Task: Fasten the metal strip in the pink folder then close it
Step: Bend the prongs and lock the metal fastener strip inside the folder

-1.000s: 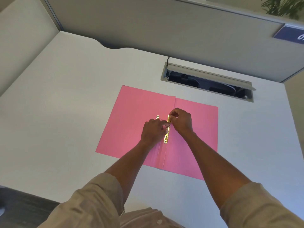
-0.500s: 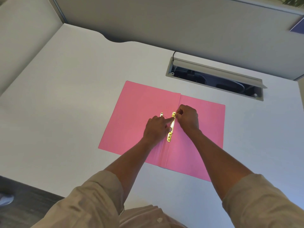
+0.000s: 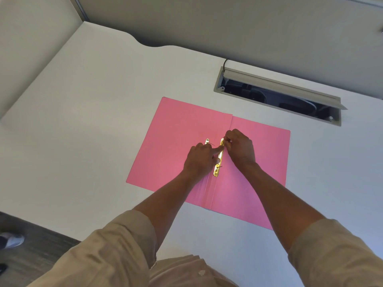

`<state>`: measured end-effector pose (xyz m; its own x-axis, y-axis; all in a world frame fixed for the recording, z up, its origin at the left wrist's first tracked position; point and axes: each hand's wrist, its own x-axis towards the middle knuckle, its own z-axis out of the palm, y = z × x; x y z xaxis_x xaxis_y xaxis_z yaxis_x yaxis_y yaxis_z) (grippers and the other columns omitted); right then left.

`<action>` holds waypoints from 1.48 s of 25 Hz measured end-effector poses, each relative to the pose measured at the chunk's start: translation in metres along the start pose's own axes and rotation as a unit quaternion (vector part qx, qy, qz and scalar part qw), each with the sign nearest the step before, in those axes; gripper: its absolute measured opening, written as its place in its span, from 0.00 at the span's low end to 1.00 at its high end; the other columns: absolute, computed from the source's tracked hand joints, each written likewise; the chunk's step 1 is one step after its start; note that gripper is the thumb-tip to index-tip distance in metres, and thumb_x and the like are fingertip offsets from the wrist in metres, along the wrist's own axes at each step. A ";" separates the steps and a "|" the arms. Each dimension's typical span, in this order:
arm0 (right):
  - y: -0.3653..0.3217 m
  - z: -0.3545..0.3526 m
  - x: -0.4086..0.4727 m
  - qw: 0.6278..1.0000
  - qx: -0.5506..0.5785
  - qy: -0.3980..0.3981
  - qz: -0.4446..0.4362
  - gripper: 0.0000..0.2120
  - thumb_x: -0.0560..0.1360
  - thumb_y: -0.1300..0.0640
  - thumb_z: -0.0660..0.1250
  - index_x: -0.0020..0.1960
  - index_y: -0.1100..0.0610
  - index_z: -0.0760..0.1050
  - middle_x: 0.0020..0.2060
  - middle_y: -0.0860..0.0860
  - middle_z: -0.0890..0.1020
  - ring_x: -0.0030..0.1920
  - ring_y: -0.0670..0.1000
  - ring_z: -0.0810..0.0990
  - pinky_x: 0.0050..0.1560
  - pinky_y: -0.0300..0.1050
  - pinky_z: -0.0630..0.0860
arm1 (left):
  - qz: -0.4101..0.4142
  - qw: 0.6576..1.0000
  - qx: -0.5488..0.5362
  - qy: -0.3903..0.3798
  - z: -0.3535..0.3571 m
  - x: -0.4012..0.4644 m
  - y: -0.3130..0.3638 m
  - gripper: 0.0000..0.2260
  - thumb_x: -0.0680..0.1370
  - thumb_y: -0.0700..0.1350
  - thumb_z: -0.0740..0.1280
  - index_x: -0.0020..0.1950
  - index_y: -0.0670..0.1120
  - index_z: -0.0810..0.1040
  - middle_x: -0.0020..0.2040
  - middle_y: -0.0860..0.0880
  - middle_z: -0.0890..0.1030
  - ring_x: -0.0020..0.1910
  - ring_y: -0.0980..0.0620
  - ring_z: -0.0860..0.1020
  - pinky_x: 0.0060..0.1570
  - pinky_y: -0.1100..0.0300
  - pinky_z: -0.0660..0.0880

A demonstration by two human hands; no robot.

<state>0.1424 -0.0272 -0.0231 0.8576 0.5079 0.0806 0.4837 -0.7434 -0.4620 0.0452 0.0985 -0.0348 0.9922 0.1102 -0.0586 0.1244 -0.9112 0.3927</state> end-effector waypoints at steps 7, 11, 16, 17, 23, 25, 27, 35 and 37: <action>0.000 -0.010 0.017 0.997 0.039 -0.052 0.044 0.04 0.73 0.67 0.68 0.43 0.62 0.81 0.38 0.56 0.83 0.39 0.56 0.82 0.42 0.46 0.78 | 0.006 1.000 0.010 -0.014 -0.003 0.001 0.004 0.20 0.81 0.48 0.63 0.73 0.54 0.71 0.50 0.45 0.82 0.48 0.43 0.76 0.51 0.50 0.75; 0.002 -0.019 0.038 0.979 0.117 -0.116 0.119 0.02 0.72 0.66 0.72 0.43 0.62 0.83 0.37 0.56 0.85 0.39 0.55 0.85 0.48 0.53 0.83 | 0.009 1.000 0.023 -0.017 -0.004 0.000 0.003 0.19 0.81 0.49 0.63 0.73 0.54 0.71 0.53 0.44 0.83 0.50 0.42 0.77 0.53 0.49 0.76; -0.001 -0.018 0.038 0.984 0.080 -0.109 0.114 0.04 0.71 0.65 0.71 0.44 0.61 0.83 0.40 0.56 0.85 0.39 0.53 0.83 0.45 0.45 0.81 | 0.009 1.000 0.017 -0.017 -0.007 0.001 0.004 0.20 0.81 0.48 0.64 0.73 0.53 0.72 0.51 0.44 0.83 0.48 0.43 0.77 0.52 0.49 0.76; -0.002 -0.017 0.037 0.985 0.078 -0.103 0.113 0.04 0.71 0.66 0.70 0.44 0.61 0.83 0.39 0.56 0.85 0.38 0.53 0.83 0.45 0.45 0.81 | 0.012 1.000 0.019 -0.015 -0.007 0.000 0.004 0.20 0.81 0.48 0.64 0.73 0.53 0.72 0.50 0.44 0.83 0.47 0.43 0.77 0.51 0.49 0.76; -0.003 -0.015 0.032 0.991 0.066 -0.081 0.085 0.04 0.71 0.67 0.69 0.41 0.61 0.81 0.36 0.55 0.84 0.37 0.52 0.82 0.41 0.42 0.79 | 0.026 0.999 0.040 -0.004 -0.005 -0.002 0.004 0.21 0.81 0.48 0.64 0.75 0.52 0.68 0.52 0.45 0.83 0.48 0.45 0.78 0.50 0.51 0.76; -0.001 -0.015 0.031 0.991 0.071 -0.079 0.082 0.04 0.71 0.68 0.70 0.42 0.61 0.82 0.36 0.55 0.84 0.37 0.52 0.82 0.41 0.41 0.78 | 0.026 0.999 0.044 -0.017 -0.006 -0.001 0.004 0.21 0.81 0.48 0.63 0.75 0.52 0.69 0.52 0.45 0.83 0.49 0.44 0.77 0.50 0.50 0.76; 0.000 -0.015 0.029 0.992 0.069 -0.077 0.074 0.03 0.72 0.67 0.70 0.43 0.62 0.82 0.37 0.55 0.84 0.38 0.52 0.82 0.42 0.41 0.77 | 0.023 0.998 0.048 -0.028 -0.008 0.000 0.006 0.20 0.82 0.47 0.62 0.74 0.52 0.69 0.52 0.45 0.83 0.49 0.43 0.77 0.50 0.50 0.77; 0.000 -0.015 0.023 0.997 0.031 -0.068 0.009 0.04 0.74 0.66 0.68 0.43 0.62 0.81 0.39 0.56 0.83 0.39 0.54 0.80 0.43 0.43 0.76 | 0.021 0.996 0.071 -0.042 -0.013 0.001 0.009 0.21 0.82 0.47 0.62 0.75 0.51 0.67 0.54 0.43 0.82 0.51 0.42 0.79 0.51 0.50 0.77; 0.000 -0.014 0.024 0.997 0.025 -0.071 0.002 0.04 0.74 0.66 0.68 0.43 0.62 0.81 0.39 0.56 0.83 0.40 0.53 0.80 0.44 0.44 0.77 | 0.022 0.996 0.074 -0.043 -0.013 0.001 0.010 0.21 0.82 0.48 0.63 0.76 0.51 0.66 0.55 0.43 0.83 0.51 0.42 0.79 0.51 0.50 0.78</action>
<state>0.1656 -0.0213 -0.0090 0.8242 0.5645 -0.0465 0.4681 -0.7251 -0.5051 0.0478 0.0952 -0.0188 0.9915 0.0399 -0.1241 0.0711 -0.9635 0.2580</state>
